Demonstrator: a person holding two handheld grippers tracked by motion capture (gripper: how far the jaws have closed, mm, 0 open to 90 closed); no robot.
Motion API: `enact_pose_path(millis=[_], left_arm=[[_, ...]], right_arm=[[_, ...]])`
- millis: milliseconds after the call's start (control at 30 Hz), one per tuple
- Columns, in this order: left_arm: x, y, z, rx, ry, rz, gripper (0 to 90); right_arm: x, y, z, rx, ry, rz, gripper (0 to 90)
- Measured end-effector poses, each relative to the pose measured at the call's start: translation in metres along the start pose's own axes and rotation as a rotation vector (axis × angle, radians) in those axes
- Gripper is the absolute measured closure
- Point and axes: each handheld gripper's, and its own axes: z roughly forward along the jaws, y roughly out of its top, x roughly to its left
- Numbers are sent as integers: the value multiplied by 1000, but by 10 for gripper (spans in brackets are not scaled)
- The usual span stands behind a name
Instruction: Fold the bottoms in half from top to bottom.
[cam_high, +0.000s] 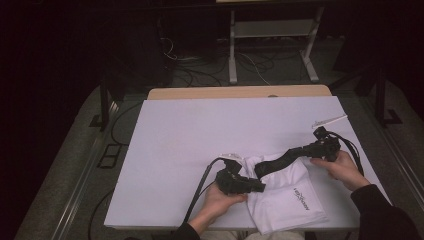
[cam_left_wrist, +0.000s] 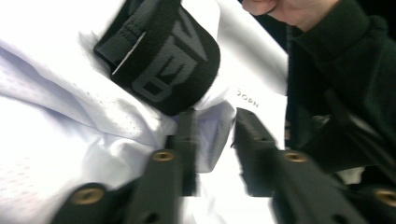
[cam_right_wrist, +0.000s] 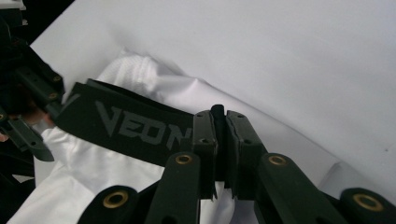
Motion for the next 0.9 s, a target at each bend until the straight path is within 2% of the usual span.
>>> enact_pose_path(millis=[100, 233, 300, 433, 633, 833, 900], left_arm=[[-3, 2, -5, -18, 51, 7, 497], [-5, 8, -16, -58, 108, 16, 391], [-5, 11, -21, -77, 123, 15, 375], [-2, 16, -27, -109, 123, 16, 319], [5, 24, -32, -149, 153, 30, 272], [17, 29, -42, -184, 179, 33, 222], [22, 29, -46, -192, 186, 23, 204]], right_arm=[[3, -1, -5, -21, 15, -5, 813], [10, -5, -11, -45, 30, -12, 815], [13, -6, -14, -51, 40, -16, 815], [20, -12, -19, -60, 56, -33, 816], [28, -22, -26, -78, 98, -53, 816], [32, -31, -32, -86, 120, -72, 816], [33, -33, -34, -85, 125, -75, 816]])
